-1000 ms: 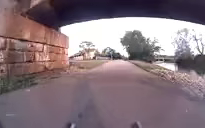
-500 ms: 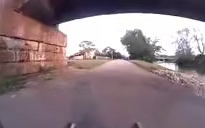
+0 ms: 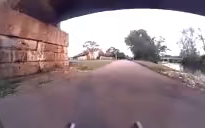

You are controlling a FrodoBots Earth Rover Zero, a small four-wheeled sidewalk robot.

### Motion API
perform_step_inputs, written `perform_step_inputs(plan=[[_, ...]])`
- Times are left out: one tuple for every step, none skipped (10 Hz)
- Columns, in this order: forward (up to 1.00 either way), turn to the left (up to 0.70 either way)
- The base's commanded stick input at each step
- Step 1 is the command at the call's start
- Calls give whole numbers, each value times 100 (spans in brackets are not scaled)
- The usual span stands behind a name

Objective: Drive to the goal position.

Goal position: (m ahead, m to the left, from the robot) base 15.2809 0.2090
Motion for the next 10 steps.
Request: perform_step_inputs(plan=[[100,0],[100,0],[100,0],[100,0],[100,0],[100,0],[100,0],[100,0],[100,0],[100,0]])
